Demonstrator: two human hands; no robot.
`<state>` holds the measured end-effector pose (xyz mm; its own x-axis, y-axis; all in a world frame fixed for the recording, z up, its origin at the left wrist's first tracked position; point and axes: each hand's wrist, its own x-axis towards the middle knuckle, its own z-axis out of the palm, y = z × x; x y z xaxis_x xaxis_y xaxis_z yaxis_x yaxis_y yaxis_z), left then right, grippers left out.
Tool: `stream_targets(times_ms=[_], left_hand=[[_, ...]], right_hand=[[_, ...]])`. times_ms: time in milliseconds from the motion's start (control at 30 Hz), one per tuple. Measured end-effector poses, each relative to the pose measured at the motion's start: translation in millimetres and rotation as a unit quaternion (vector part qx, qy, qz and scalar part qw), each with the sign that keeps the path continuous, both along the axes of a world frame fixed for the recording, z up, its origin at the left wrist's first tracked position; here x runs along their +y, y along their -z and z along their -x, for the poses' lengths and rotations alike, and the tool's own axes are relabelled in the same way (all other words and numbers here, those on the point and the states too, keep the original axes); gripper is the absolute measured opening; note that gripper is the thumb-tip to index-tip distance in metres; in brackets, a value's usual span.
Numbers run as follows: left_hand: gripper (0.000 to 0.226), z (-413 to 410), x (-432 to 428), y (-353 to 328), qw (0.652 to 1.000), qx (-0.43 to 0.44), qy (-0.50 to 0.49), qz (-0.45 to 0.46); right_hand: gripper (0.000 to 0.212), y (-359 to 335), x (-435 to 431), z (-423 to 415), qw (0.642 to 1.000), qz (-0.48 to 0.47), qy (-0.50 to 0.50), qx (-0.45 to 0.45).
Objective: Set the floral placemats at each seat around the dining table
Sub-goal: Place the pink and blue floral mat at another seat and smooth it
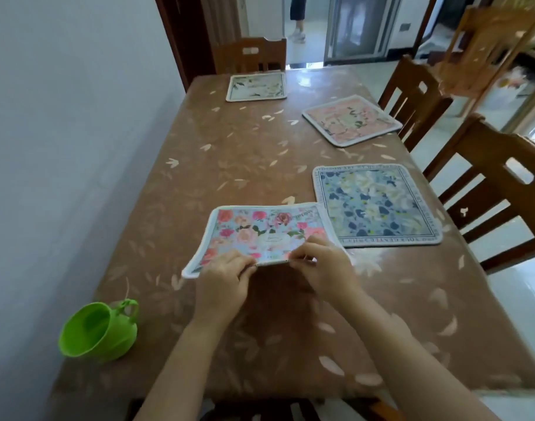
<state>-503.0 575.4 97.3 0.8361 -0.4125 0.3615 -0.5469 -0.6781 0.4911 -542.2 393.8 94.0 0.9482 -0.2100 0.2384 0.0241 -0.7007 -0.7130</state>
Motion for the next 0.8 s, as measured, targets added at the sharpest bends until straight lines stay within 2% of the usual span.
stream_targets(times_ms=[133, 333, 800], left_hand=[[0.010, 19, 24, 64, 0.996, 0.087, 0.017, -0.033], [0.009, 43, 42, 112, 0.984, 0.170, 0.036, -0.046], [0.008, 36, 68, 121, 0.984, 0.158, 0.073, -0.036]], right_hand=[[0.005, 66, 24, 23, 0.994, -0.017, -0.005, 0.106], [0.006, 104, 42, 50, 0.983, -0.037, -0.011, 0.177], [0.008, 109, 65, 52, 0.975, -0.069, -0.007, 0.213]])
